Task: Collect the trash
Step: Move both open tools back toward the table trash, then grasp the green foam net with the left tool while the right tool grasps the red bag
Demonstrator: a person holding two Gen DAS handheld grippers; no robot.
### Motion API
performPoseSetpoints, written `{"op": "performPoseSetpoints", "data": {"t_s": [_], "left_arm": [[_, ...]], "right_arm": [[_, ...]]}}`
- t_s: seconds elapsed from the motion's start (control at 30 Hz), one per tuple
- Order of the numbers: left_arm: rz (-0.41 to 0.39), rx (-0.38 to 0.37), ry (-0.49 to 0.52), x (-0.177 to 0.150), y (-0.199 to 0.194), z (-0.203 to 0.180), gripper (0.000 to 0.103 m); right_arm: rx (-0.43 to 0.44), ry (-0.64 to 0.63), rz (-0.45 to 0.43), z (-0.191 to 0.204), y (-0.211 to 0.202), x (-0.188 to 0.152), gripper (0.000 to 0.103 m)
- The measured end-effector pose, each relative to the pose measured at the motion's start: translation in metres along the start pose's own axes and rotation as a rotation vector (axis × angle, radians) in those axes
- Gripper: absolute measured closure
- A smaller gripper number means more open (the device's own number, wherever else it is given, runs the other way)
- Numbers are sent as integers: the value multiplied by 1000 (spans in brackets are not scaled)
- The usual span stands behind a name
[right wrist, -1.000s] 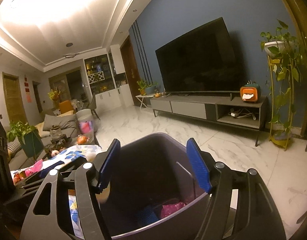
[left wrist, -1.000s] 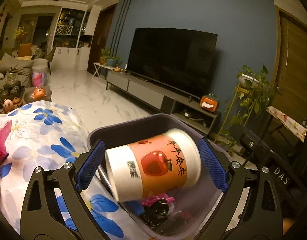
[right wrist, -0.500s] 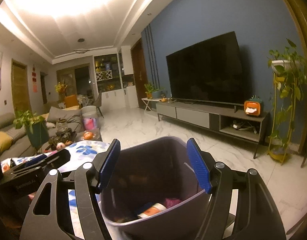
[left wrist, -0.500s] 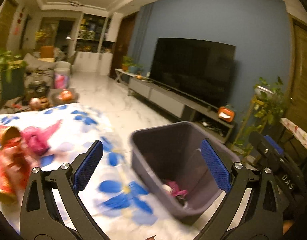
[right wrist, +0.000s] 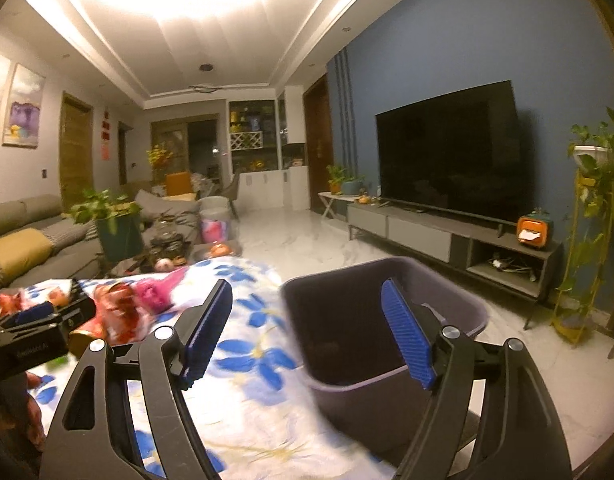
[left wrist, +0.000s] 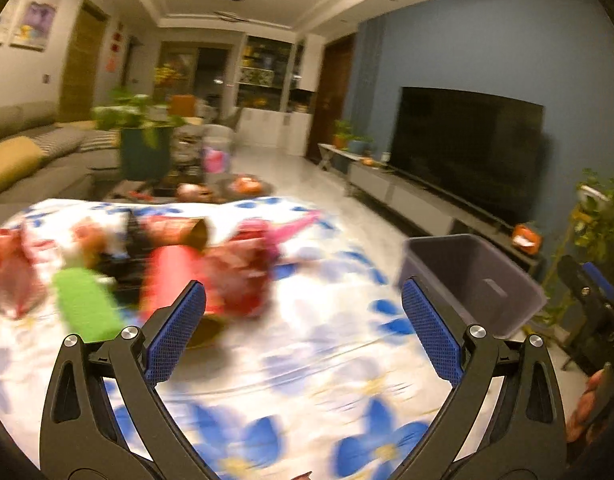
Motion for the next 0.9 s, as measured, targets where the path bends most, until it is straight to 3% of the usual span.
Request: {"op": "performPoseSetpoints", "data": {"t_s": [0.33,0.67,0.9], "left_arm": [[-37,220,-67,-16,-68,98,6],[-43,302,-125,-23,-95,148,6],[-22,324,-141,-24,-74,163,6]], "right_arm": [[119,-17,8,71,-25,-13,28],[192,-56,24,125,-26,-22,28],[222,-70,41,148,-18,-30,28]]}}
Point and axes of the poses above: each gripper's, at about its wrist camera, not at the fingertips, and y roughly the way its jaws point, z to its left, x to its top, the point moved 5 cm from there along y, roughly the way its jaws point, and after that the axes turned 13 degrees about -x, right-handed, at the moved point
